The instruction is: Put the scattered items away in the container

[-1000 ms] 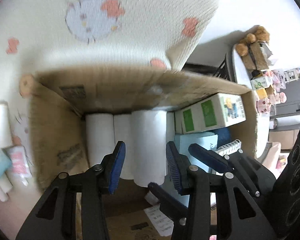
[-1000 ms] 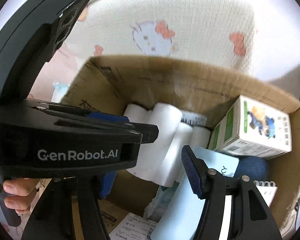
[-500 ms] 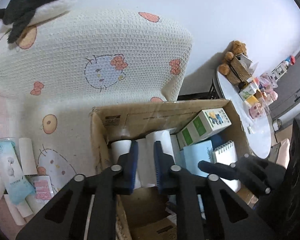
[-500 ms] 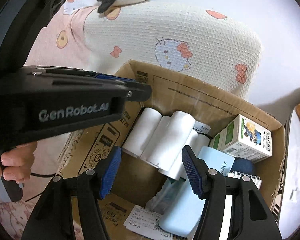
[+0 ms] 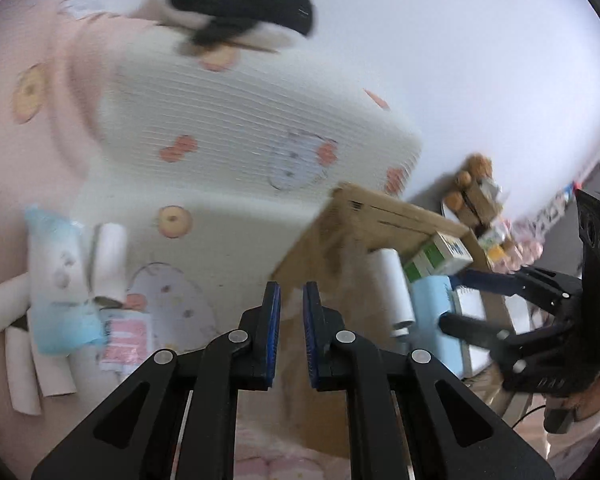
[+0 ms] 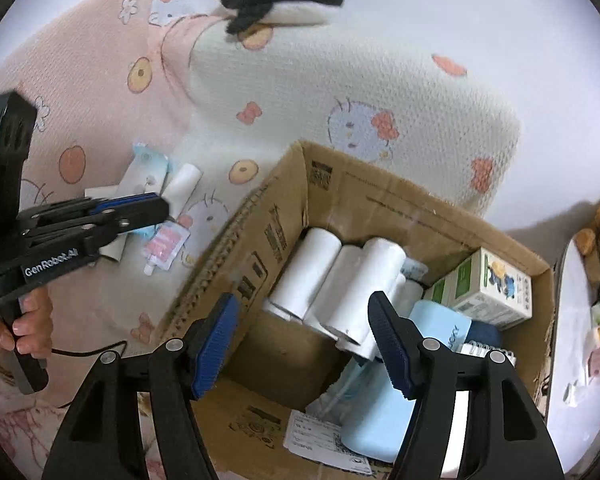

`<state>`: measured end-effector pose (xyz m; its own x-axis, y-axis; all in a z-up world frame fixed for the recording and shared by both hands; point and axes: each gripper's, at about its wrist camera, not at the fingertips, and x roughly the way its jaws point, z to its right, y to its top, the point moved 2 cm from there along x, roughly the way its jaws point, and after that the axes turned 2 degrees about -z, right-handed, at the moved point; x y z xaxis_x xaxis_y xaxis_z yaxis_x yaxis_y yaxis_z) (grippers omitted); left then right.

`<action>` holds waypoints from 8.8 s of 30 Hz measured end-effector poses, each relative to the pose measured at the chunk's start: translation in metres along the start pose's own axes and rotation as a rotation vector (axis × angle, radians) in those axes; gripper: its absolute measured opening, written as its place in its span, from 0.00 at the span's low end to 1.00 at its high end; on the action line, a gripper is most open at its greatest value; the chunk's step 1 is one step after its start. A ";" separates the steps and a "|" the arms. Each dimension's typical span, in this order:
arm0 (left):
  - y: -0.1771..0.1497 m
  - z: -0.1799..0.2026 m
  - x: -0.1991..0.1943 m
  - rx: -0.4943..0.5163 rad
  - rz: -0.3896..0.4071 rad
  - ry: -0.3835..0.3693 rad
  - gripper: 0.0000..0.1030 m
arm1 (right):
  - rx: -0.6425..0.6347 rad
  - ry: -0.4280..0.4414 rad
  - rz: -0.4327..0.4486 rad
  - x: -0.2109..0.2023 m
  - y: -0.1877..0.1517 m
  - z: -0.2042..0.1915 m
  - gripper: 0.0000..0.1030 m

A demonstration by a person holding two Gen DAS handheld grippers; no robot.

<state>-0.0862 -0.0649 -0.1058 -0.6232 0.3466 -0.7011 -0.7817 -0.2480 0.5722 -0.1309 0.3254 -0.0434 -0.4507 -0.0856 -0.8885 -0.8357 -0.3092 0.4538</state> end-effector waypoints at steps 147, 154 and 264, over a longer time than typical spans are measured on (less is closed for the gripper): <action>-0.082 -0.132 0.090 -0.195 -0.464 0.008 0.33 | -0.004 0.309 0.089 0.175 -0.041 -0.163 0.50; -0.108 -0.138 0.061 -0.209 -0.415 0.086 0.30 | -0.104 0.428 0.108 0.172 -0.057 -0.185 0.51; -0.152 -0.190 0.013 -0.563 -0.234 -0.004 0.39 | -0.033 0.756 -0.026 0.205 -0.061 -0.212 0.61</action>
<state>0.0195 -0.1943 -0.2829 -0.4339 0.4525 -0.7791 -0.7914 -0.6047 0.0896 -0.1055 0.1262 -0.2676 -0.0832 -0.7006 -0.7087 -0.8278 -0.3474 0.4406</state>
